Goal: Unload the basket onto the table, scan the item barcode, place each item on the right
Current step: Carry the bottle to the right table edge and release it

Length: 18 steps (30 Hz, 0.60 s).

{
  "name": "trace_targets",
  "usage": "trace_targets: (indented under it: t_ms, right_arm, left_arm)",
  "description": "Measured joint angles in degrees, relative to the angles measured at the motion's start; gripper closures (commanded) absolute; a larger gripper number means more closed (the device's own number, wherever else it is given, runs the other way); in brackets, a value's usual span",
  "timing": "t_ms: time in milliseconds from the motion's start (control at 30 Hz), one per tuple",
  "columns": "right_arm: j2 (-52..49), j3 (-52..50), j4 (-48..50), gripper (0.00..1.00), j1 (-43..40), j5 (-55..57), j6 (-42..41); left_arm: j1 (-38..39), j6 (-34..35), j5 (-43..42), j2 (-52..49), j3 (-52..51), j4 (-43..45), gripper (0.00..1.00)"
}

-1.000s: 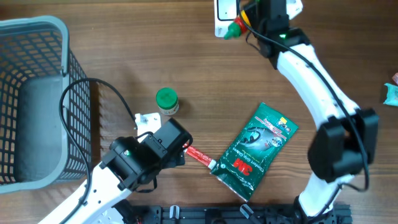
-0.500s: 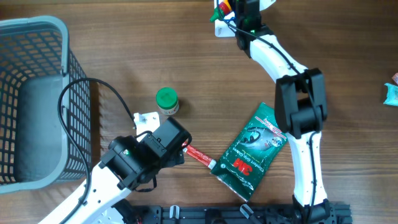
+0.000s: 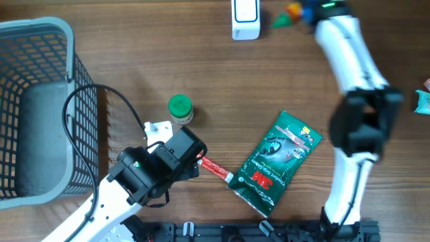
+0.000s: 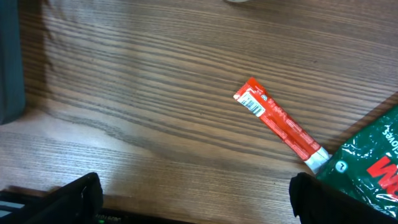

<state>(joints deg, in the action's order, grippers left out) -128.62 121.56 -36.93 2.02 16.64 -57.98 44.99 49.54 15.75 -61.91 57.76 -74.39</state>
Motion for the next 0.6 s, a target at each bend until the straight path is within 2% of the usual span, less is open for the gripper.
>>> trace_targets:
  t_ms: [100, 200, 300, 433, 567, 600]
  right_arm:
    - [4.79, 0.94, -5.40, 0.61, -9.86, 0.96, 3.43]
    - [4.72, -0.11, -7.13, 0.61, -20.17, 2.32, 7.61]
    - [2.40, -2.23, -6.23, 0.62, -25.24, 2.38, 12.33]
    - [-4.68, -3.54, -4.42, 0.60, -30.56, -1.25, 23.87]
    - [-10.01, -4.33, -4.17, 0.47, -32.61, -3.37, 32.81]
    - [-10.29, -4.37, -4.17, 0.41, -32.79, -3.58, 33.94]
  left_arm:
    - [0.00, 0.00, -0.02, 0.00, 0.00, 0.00, 0.00]
    - [0.00, 0.00, -0.02, 0.00, 0.00, -0.02, 0.00]
    - [0.00, 0.00, -0.02, 0.00, 0.00, -0.02, 0.00]
    - [0.00, 0.00, -0.02, 0.00, 0.00, -0.02, 0.00]
    - [0.00, 0.00, -0.02, 0.00, 0.00, -0.02, 0.00]
    - [0.00, 0.00, -0.02, 0.00, 0.00, -0.02, 0.00]
